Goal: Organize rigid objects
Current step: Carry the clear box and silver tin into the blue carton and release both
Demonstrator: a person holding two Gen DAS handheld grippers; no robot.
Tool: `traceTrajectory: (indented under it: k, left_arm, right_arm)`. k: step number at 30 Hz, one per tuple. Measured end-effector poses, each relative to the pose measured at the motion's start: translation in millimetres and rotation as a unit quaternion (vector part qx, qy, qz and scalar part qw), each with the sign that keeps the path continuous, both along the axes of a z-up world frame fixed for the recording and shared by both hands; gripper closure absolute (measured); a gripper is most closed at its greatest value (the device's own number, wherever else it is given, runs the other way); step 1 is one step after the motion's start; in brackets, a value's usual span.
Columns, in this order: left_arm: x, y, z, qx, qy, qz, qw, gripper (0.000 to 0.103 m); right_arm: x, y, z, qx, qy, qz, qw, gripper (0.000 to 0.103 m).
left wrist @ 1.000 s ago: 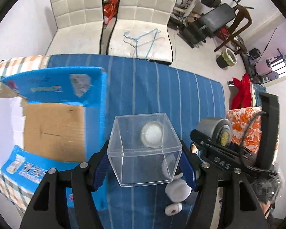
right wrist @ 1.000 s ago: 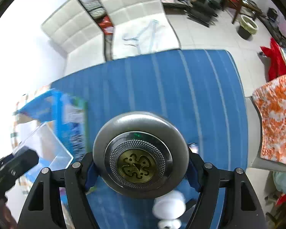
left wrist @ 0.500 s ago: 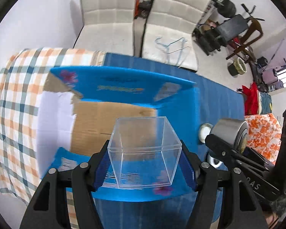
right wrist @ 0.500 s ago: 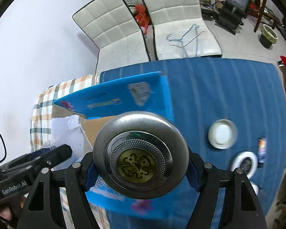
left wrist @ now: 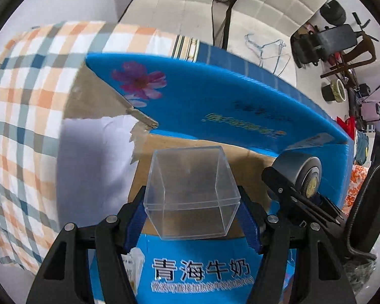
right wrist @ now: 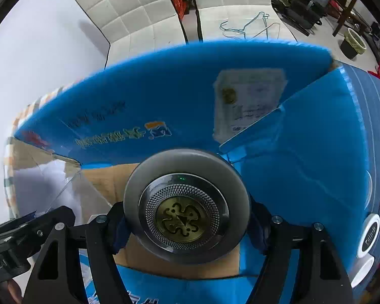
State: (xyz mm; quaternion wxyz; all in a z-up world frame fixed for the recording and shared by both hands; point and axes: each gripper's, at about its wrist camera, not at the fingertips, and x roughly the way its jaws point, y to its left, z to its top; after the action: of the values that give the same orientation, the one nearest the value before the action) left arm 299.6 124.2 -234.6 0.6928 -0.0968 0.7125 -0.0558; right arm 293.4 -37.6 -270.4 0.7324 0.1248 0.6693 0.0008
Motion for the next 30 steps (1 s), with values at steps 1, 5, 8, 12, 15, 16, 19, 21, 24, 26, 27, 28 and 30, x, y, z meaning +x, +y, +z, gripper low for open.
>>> traceTrajectory:
  k: [1,5,8,12,15,16,19,21,24,26,27,28,30]
  left_arm:
    - [0.7,-0.2,-6.0,-0.002,0.006,0.0,1.0,0.039]
    - [2.5,-0.8,-19.1,-0.007,0.02,0.0,0.9998,0.039]
    - [4.3,0.3,-20.6,-0.013,0.019,0.003,0.9997,0.039]
    - [10.1,6.0,-21.0,-0.037,0.029,0.016,0.9988,0.039]
    - [15.9,10.7,-23.9,-0.061,0.041,0.028,0.9969,0.04]
    - [17.9,9.7,-25.3,-0.064,0.045,0.027,0.9965,0.04]
    - [24.2,3.9,-34.0,-0.075,0.066,0.019,0.9948,0.04]
    - [25.4,-0.7,-39.5,-0.084,0.077,0.017,0.9933,0.038]
    - [28.4,-7.0,-46.0,-0.084,0.087,0.008,0.9927,0.035]
    - [28.3,-11.4,-46.5,-0.077,0.088,-0.001,0.9931,0.034]
    - [28.0,-14.3,-46.7,-0.073,0.089,-0.008,0.9933,0.034]
    - [27.3,-16.0,-46.9,-0.072,0.091,-0.012,0.9932,0.033]
    - [27.2,-18.2,-47.8,-0.071,0.095,-0.017,0.9928,0.032]
  right_arm:
    - [0.5,-0.5,-1.8,0.001,0.004,-0.001,1.0,0.026]
    - [0.6,-1.6,-3.0,0.012,0.007,-0.001,1.0,0.024]
    - [0.9,-6.7,4.7,0.019,0.011,-0.009,1.0,0.016]
    - [1.6,-10.0,13.0,0.024,0.02,-0.005,1.0,0.016]
    - [1.6,-11.7,20.7,0.013,0.025,-0.002,1.0,0.014]
    - [2.9,-10.8,23.5,0.011,0.024,-0.001,1.0,0.013]
    - [4.2,-22.1,30.0,0.004,0.025,-0.005,1.0,0.01]
    - [4.6,-29.4,32.8,-0.002,0.026,-0.007,1.0,0.01]
    - [3.4,-30.1,35.9,-0.005,0.026,-0.006,1.0,0.01]
    - [4.7,-30.1,35.2,-0.006,0.028,-0.004,1.0,0.01]
    - [5.0,-30.7,35.4,-0.008,0.028,-0.003,1.0,0.01]
    - [5.0,-30.8,34.9,-0.01,0.028,-0.002,1.0,0.01]
    - [4.4,-31.9,35.4,-0.009,0.028,-0.003,1.0,0.01]
